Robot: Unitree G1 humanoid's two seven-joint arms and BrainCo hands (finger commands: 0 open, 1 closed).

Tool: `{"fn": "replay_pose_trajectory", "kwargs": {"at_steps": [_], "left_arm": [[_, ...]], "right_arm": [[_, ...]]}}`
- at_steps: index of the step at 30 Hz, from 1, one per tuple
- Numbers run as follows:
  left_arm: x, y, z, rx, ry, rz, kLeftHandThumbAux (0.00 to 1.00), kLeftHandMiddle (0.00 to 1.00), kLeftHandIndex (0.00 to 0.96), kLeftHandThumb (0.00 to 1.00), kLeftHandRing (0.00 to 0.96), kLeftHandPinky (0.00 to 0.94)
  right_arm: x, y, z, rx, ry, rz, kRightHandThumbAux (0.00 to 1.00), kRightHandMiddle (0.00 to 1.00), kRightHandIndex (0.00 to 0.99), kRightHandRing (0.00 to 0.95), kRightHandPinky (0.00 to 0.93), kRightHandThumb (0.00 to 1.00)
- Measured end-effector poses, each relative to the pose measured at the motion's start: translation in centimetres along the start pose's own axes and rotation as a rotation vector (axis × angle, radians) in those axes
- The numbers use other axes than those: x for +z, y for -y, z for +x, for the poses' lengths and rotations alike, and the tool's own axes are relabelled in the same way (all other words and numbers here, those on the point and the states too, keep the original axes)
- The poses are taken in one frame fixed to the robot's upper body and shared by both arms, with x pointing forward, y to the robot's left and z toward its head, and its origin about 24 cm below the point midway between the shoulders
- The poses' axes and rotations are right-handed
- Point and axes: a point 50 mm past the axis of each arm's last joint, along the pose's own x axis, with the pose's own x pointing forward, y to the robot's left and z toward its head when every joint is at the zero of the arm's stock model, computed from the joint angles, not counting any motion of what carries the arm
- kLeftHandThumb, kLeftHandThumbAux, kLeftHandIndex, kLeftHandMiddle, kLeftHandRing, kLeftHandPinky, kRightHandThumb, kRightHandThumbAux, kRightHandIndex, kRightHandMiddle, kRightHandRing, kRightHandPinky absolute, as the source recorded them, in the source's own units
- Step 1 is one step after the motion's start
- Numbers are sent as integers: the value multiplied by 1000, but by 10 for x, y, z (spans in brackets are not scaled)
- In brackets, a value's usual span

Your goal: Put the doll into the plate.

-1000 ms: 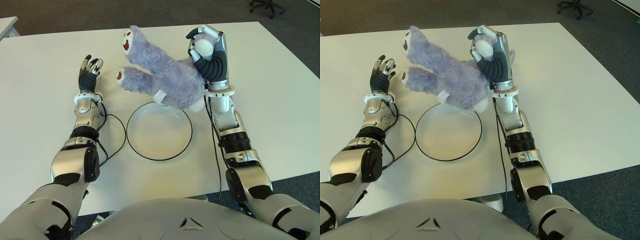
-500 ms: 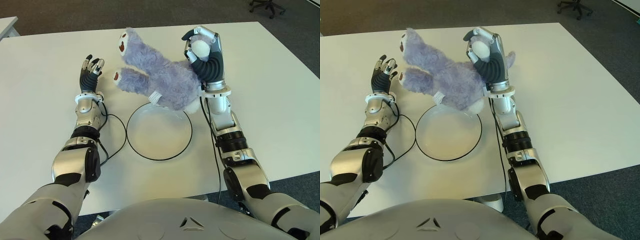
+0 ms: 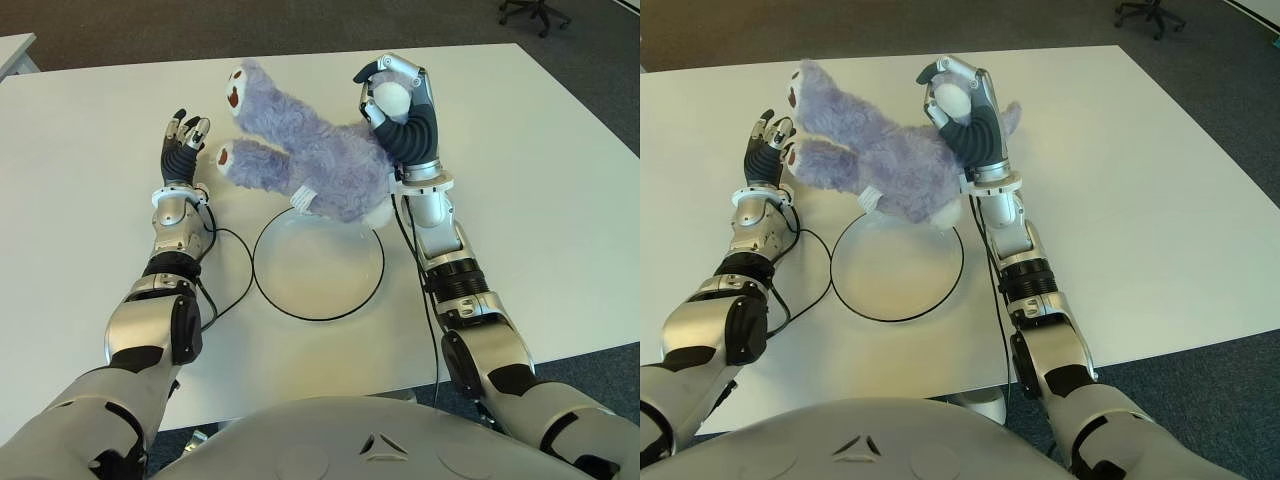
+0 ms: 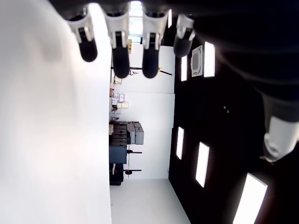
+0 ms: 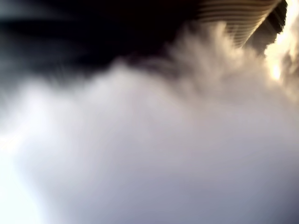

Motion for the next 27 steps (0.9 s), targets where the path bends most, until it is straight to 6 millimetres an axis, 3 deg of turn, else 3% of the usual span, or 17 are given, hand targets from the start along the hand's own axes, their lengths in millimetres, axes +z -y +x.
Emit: {"fn": "replay_pose_trajectory", "kwargs": {"at_steps": [27], "left_arm": [[0,1,0,-3,3,-2,521,148,60,0,129,99]], "right_arm": [[-5,-13,-7,25,2,-7,711,881,439,878,876,705]]}}
